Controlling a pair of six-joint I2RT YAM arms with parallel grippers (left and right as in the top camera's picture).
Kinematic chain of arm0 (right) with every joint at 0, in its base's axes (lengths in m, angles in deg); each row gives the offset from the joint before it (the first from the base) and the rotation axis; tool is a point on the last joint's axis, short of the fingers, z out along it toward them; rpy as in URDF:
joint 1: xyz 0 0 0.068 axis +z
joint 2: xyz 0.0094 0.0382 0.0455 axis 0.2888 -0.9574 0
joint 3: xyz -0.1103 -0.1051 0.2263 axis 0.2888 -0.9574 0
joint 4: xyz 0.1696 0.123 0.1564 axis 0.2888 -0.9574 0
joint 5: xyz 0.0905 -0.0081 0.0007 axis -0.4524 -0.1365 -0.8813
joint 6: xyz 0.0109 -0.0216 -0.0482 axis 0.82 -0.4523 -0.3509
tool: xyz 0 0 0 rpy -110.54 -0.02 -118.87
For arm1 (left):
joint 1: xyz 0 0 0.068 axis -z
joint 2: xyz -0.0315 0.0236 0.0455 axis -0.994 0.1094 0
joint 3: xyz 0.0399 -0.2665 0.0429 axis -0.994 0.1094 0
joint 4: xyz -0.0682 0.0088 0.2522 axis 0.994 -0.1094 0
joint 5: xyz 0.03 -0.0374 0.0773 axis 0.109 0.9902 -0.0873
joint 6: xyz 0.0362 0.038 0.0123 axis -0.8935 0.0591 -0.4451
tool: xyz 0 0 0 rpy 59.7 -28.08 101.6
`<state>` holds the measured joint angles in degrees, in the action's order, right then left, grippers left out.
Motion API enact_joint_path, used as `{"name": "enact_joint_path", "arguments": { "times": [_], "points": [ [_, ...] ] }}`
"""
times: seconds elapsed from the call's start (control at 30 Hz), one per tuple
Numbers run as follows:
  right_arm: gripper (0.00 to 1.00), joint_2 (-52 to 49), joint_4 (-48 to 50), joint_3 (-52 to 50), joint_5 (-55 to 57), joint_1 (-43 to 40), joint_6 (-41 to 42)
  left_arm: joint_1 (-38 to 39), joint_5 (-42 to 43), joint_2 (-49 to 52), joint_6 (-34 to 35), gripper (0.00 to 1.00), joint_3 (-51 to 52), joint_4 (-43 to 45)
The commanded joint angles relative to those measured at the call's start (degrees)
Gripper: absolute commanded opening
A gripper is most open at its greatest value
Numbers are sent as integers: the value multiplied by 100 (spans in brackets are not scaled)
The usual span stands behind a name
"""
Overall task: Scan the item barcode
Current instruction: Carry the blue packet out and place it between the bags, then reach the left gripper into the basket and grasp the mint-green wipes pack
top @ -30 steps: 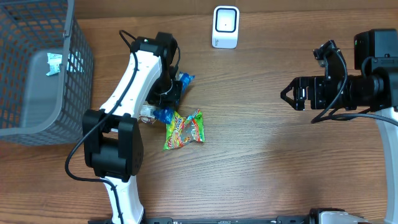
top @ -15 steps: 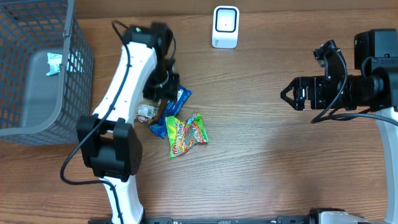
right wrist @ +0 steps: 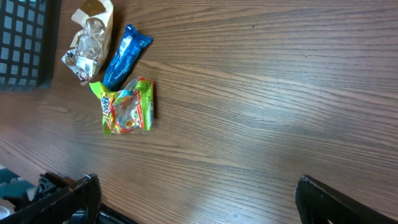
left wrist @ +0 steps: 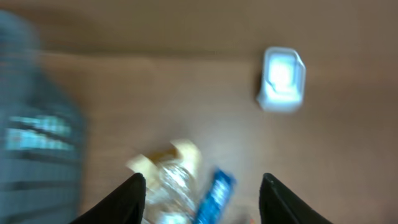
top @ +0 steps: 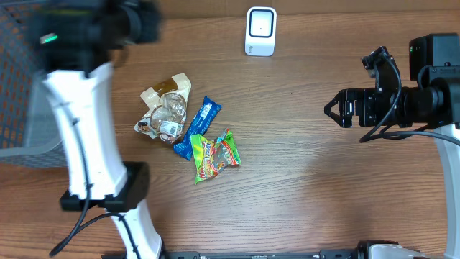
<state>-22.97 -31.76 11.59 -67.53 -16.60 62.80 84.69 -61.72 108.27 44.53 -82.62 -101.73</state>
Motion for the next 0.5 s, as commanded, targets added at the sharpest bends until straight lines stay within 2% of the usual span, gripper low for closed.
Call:
{"name": "enact_joint_path", "arguments": {
  "times": [0.0, 0.2, 0.33, 0.47],
  "points": [
    [100, 39, 39, 125, -11, 9, 11, -848, -240, 15, 50, 48, -101, 208],
    [100, 39, 122, 125, -13, 9, 13, -1969, -243, 382, 131, 49, 229, 483],
    [100, 39, 149, 125, -13, 9, 13, -2354, -236, 793, 341, 51, 258, 684],
    [100, 39, 146, 125, -11, 9, 13, -2511, -260, 1303, 380, 58, 258, 935]
  ]
}}
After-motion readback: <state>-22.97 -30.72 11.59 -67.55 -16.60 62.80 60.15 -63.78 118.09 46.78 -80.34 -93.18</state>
